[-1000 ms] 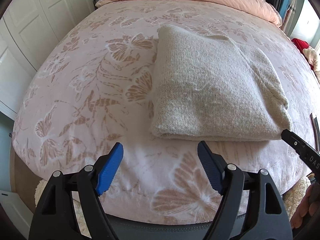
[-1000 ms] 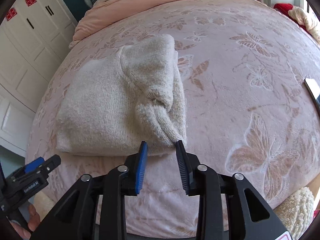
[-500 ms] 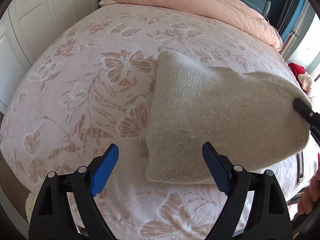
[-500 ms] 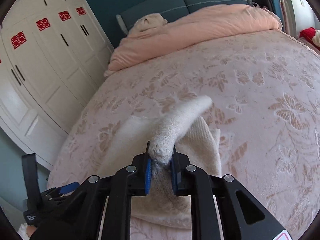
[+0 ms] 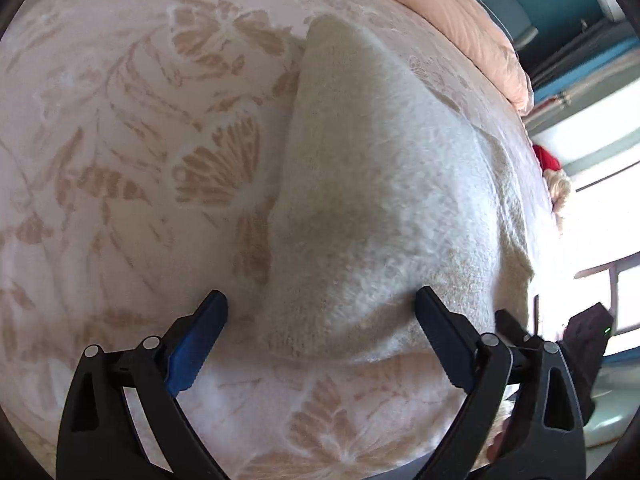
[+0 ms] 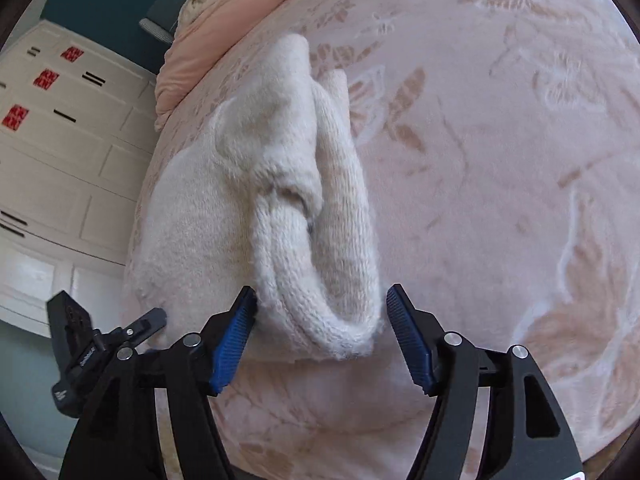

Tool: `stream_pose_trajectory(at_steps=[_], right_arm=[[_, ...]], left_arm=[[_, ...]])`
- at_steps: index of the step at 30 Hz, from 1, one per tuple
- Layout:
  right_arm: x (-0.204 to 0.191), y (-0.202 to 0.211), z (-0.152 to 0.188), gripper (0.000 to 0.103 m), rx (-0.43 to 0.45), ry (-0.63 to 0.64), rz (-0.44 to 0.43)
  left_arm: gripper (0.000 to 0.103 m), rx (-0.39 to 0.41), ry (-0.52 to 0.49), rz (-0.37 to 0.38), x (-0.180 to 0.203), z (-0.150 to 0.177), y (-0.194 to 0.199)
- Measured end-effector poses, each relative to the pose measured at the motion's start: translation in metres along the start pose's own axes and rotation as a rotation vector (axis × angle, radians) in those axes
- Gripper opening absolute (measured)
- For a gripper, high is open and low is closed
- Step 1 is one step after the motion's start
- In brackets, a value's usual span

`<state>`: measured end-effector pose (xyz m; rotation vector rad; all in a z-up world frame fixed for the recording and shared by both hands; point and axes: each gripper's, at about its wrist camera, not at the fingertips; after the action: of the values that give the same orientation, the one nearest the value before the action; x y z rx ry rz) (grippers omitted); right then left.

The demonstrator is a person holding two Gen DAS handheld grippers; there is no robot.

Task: Fold small clothes

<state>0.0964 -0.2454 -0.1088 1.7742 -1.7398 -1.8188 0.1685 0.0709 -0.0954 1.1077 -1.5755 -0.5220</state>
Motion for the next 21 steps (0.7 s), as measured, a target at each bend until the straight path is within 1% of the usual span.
stream_pose_trajectory(at_steps=[1, 2, 3, 4, 5, 6, 7, 8, 9, 10, 11, 12, 13, 14, 15, 17, 19, 20, 21], right_arm=[[-0.004, -0.005, -0.004, 0.057, 0.001, -0.001, -0.014], [-0.010, -0.011, -0.010, 0.036, -0.023, 0.009, 0.006], [-0.021, -0.010, -0.018, 0.033, -0.020, 0.036, 0.016], [-0.039, -0.001, -0.026, 0.028, 0.010, 0.101, 0.002], [-0.058, 0.012, -0.032, 0.026, 0.045, 0.176, -0.018], [-0.075, 0.026, -0.039, 0.026, 0.079, 0.250, -0.017], [-0.087, 0.038, -0.042, 0.026, 0.106, 0.313, -0.010], [-0.090, 0.045, -0.044, 0.026, 0.115, 0.343, -0.004], [-0.084, 0.045, -0.043, 0.026, 0.101, 0.341, 0.010], [-0.070, 0.035, -0.038, 0.027, 0.062, 0.326, 0.041], [-0.052, 0.016, -0.030, 0.030, -0.001, 0.320, 0.099], [-0.032, -0.005, -0.018, 0.031, -0.082, 0.323, 0.190], [-0.018, -0.008, -0.008, 0.037, -0.073, 0.315, 0.196], [-0.019, 0.003, -0.004, 0.039, -0.017, 0.300, 0.176], [-0.023, 0.012, -0.003, 0.043, -0.006, 0.285, 0.183], [-0.031, 0.033, -0.001, 0.045, 0.047, 0.268, 0.192], [-0.034, 0.045, 0.000, 0.046, 0.076, 0.275, 0.178], [-0.032, 0.046, -0.003, 0.047, 0.084, 0.271, 0.199], [-0.030, 0.048, -0.005, 0.047, 0.106, 0.260, 0.237]], left_arm=[[0.092, 0.016, 0.022, 0.014, -0.003, -0.001, -0.001], [0.077, 0.025, 0.029, 0.021, -0.002, -0.003, -0.001], [0.053, -0.001, 0.033, 0.079, 0.001, -0.007, -0.002], [0.033, -0.027, 0.050, 0.094, 0.006, -0.011, 0.000], [0.027, 0.002, 0.045, 0.091, 0.013, -0.014, 0.010], [0.025, 0.026, 0.008, 0.104, 0.024, -0.017, 0.022], [0.024, 0.053, -0.037, 0.101, 0.035, -0.017, 0.034], [0.024, 0.071, -0.067, 0.093, 0.042, -0.015, 0.043], [0.024, 0.073, -0.081, 0.093, 0.045, -0.011, 0.047], [0.024, 0.058, -0.093, 0.072, 0.046, -0.006, 0.043], [0.025, 0.035, -0.118, 0.031, 0.045, -0.001, 0.031], [0.025, 0.009, -0.150, -0.025, 0.043, 0.007, 0.014], [0.029, -0.024, -0.180, -0.088, 0.038, 0.015, -0.005], [0.034, -0.022, -0.189, -0.105, 0.034, 0.022, -0.013], [0.035, 0.019, -0.196, -0.110, 0.037, 0.025, -0.008], [0.040, 0.035, -0.236, -0.143, 0.047, 0.024, 0.004], [0.040, 0.041, -0.248, -0.142, 0.050, 0.022, 0.013], [0.044, 0.043, -0.255, -0.151, 0.050, 0.020, 0.015], [0.047, 0.050, -0.258, -0.165, 0.050, 0.020, 0.017]])
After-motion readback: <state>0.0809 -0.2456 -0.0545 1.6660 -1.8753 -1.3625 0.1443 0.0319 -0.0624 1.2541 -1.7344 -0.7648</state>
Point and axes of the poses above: each gripper's, at about its wrist camera, not at the fingertips, and y roughly against the way its jaws point, x to its right, z to its underside, and after that the axes turned 7 degrees about x, right-handed
